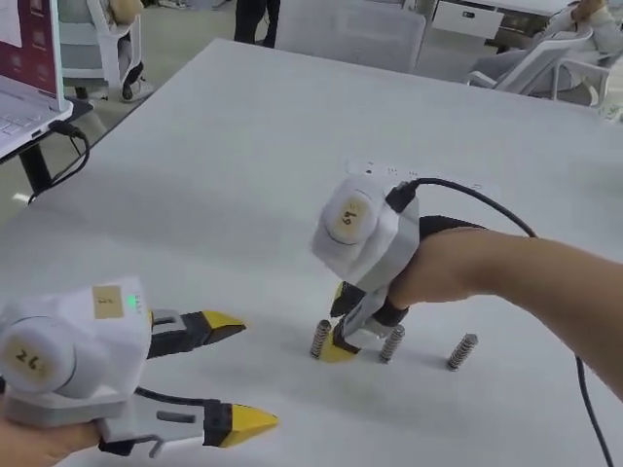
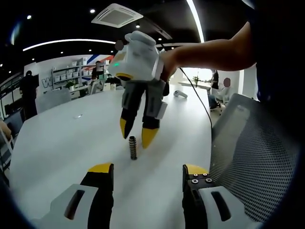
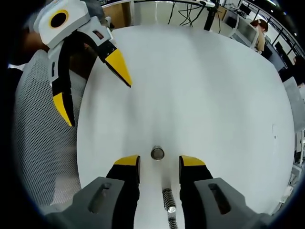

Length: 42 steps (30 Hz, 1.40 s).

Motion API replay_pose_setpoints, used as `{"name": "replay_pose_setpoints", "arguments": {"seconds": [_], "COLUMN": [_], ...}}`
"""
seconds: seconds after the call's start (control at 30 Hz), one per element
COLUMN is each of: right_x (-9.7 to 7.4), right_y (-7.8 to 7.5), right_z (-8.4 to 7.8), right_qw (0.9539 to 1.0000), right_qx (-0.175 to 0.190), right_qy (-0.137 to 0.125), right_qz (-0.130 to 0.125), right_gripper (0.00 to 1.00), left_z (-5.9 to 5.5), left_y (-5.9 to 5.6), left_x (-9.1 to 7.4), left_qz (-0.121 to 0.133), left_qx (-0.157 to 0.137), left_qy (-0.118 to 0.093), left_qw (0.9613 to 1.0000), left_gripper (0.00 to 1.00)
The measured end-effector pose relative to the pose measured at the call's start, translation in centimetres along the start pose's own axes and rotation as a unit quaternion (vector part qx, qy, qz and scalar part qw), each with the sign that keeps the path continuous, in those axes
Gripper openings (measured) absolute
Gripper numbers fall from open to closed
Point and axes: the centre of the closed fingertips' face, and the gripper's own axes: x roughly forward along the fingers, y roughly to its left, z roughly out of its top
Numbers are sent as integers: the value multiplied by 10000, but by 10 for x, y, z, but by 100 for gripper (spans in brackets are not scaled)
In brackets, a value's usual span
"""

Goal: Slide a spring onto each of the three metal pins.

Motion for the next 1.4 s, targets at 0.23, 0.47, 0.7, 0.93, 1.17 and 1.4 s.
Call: {"name": "replay_pose_setpoints", "arguments": {"seconds": [0.23, 0.47, 0.7, 0.93, 1.17, 1.4], "right_x": [-14, -31, -46, -68, -86, -103], "right_y": [0, -1, -6, -11, -16, -21], "right_z": [0, 2, -1, -2, -17, -32], "right_qw": [9994, 9970, 9936, 9856, 9780, 9668], "right_qx": [130, 328, 506, 774, 987, 1299], "right_qy": [-272, -610, -866, -1314, -1563, -1879], "right_qz": [-159, -332, -513, -736, -969, -1146], "right_gripper": [33, 35, 37, 38, 39, 40], "left_z": [4, 7, 11, 14, 18, 23], "left_y": [-4, -6, -5, -4, -3, -2], "left_x": [2, 1, 0, -1, 0, 5], "left_qz": [-37, -46, -38, -24, -19, -30], "left_qx": [37, 58, 86, 96, 108, 125], "left_qy": [19, 16, 4, -4, -6, -1], "left_qw": [10000, 10000, 10000, 10000, 9999, 9999], "left_gripper": [54, 54, 54, 54, 54, 54]}}
